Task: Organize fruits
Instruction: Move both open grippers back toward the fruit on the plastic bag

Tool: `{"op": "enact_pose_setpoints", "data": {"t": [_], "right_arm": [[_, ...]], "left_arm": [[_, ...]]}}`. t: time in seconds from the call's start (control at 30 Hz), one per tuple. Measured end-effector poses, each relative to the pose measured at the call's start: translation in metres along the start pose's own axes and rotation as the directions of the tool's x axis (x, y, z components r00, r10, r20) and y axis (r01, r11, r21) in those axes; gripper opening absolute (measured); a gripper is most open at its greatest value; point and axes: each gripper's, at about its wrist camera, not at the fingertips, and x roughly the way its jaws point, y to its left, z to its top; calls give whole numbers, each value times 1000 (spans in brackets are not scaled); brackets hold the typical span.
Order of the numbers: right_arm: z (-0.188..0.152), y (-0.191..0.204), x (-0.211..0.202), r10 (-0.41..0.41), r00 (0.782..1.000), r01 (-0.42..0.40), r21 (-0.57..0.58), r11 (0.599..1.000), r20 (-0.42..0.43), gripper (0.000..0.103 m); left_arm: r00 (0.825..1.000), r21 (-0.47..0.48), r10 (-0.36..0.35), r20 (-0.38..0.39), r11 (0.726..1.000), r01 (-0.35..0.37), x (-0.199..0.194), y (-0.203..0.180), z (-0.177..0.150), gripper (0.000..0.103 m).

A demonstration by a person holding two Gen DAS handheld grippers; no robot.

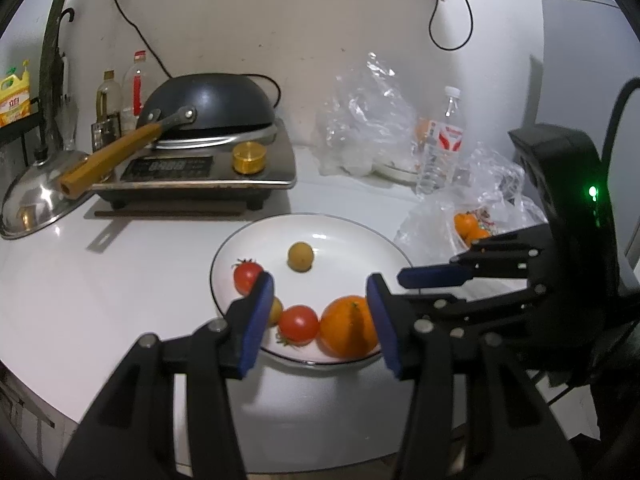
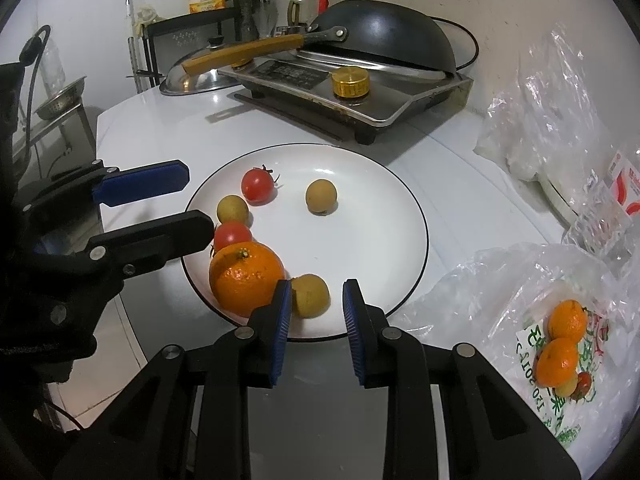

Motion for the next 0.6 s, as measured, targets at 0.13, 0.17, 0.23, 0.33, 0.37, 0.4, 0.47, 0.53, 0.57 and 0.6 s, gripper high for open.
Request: {"op": "enact_pose_setpoints", "data": {"t": [0.13, 0.17, 0.23, 0.33, 0.37, 0.4, 0.47, 0.53, 0.57, 0.6], "right_arm": [[-1, -2, -4, 3, 1000, -3, 3, 1000, 9, 28], [-2, -2, -5, 3, 1000, -3, 4, 1000, 10, 28], [-3, -3, -7, 5, 1000, -5, 8, 1000, 15, 28], [-5, -5, -12, 7, 1000, -7, 10, 1000, 24, 28], [-5, -5, -13, 6, 1000, -7, 10, 1000, 26, 28], [-5, -6, -15, 5, 1000, -5, 10, 1000, 28, 28], [-6, -7, -17, 5, 999, -5, 11, 1000, 33, 28], [-6, -8, -21, 3, 999, -3, 11, 1000, 40, 28], [-6, -8, -23, 2, 999, -3, 11, 1000, 43, 28], [-6, -9, -26, 3, 999, -3, 10, 1000, 46, 28]], "left_arm": [[1000, 3, 9, 1, 1000, -9, -2, -3, 1, 50], [1000, 6, 12, 2, 1000, -12, -3, -4, 1, 50], [1000, 8, 12, 3, 1000, -12, -4, -5, 2, 50], [1000, 16, 14, 4, 1000, -14, -6, -8, 4, 50], [1000, 18, 15, 4, 1000, -15, -6, -10, 4, 50], [1000, 18, 16, 5, 1000, -16, -6, -11, 5, 50], [1000, 17, 16, 4, 1000, -16, -7, -13, 6, 50], [1000, 18, 16, 3, 1000, -16, -7, -16, 7, 50], [1000, 19, 18, 1, 1000, -18, -7, -17, 7, 50], [1000, 19, 17, -1, 1000, -17, -7, -18, 8, 50]]}}
